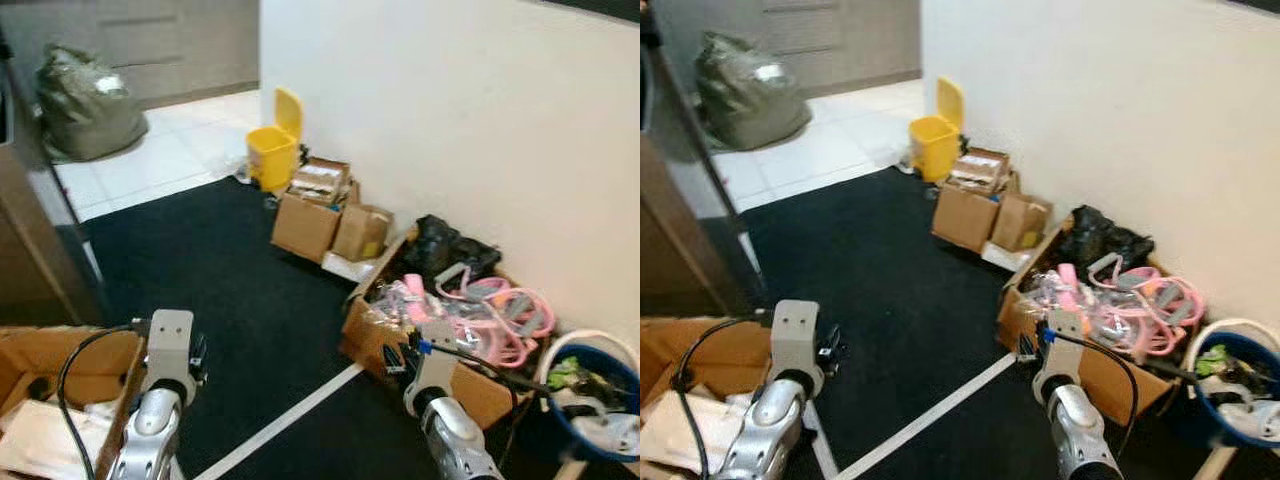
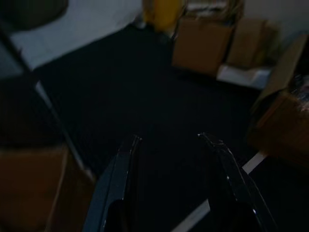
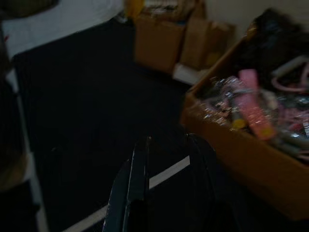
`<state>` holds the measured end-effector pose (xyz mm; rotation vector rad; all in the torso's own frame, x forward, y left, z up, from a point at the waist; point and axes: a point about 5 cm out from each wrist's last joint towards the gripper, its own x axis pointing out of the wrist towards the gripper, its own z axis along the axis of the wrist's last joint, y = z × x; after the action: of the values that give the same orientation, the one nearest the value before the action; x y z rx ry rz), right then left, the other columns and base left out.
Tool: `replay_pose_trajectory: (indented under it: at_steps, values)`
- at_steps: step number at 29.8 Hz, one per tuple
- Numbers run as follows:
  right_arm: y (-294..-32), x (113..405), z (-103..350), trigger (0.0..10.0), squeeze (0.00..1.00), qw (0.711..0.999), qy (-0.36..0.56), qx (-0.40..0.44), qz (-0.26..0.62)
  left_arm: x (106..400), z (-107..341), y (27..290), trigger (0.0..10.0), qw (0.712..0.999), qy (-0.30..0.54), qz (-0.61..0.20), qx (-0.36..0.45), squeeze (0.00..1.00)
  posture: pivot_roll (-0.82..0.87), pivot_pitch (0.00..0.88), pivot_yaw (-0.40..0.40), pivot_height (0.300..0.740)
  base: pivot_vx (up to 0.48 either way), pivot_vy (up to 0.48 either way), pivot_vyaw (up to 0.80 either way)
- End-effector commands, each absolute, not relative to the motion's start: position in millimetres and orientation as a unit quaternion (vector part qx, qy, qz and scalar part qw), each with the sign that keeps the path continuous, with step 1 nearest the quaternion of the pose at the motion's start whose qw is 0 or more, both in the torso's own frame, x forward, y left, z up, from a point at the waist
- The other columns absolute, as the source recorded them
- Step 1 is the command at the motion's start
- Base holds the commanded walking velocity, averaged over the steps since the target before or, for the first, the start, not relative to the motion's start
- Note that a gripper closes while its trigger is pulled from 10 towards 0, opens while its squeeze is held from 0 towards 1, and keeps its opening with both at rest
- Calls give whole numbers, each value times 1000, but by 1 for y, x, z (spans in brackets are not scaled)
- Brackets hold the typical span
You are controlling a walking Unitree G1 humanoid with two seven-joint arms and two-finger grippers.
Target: Picking trash to rubbish bin
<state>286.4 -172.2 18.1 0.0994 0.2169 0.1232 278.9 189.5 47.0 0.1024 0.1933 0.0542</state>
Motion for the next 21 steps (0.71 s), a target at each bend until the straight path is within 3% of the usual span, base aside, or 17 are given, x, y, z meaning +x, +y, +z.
replay_pose_trajectory:
  at_steps: [1,21]
  values:
    - [-170,280,12,10000,0,989,120,57,58,275,42,193,10000,992,112,30,56,0,35,62,-34,740,0,0,-656]
    - [-172,282,15,10000,0,990,116,54,56,276,44,192,10000,992,113,32,51,0,33,87,-37,740,0,0,-652]
